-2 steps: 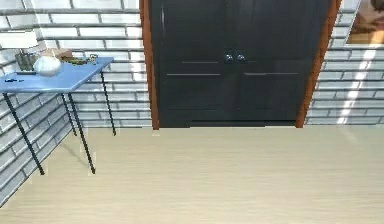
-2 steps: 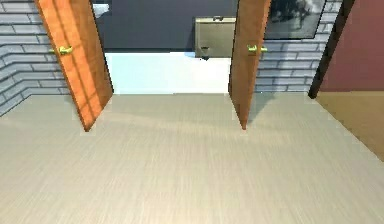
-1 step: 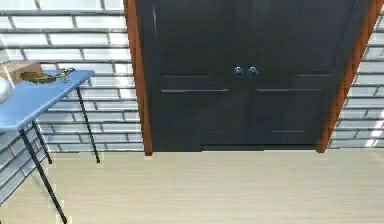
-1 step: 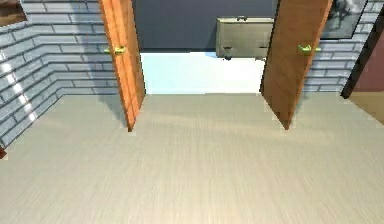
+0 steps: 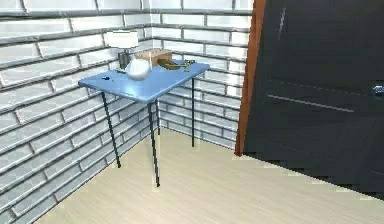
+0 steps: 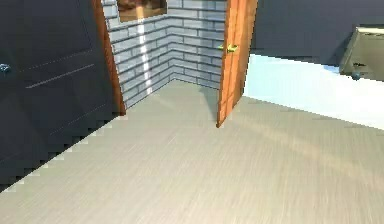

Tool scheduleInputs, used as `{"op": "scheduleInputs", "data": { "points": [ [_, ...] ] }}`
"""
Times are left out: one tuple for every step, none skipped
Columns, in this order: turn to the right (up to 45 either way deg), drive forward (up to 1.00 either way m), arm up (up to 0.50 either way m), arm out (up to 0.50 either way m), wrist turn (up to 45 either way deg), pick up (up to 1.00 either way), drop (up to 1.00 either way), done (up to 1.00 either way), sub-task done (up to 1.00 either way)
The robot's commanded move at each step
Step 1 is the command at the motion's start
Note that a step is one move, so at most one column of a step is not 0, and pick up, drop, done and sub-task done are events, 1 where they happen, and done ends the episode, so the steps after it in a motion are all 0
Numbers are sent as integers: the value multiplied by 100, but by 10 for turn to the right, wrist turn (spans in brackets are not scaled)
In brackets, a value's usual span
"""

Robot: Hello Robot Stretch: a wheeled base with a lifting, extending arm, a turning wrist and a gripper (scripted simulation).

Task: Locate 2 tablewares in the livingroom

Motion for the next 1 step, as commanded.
{"op": "scheduleInputs", "data": {
  "points": [
    [0, 75, 0, 0, 0, 0, 0, 0, 0]
  ]
}}
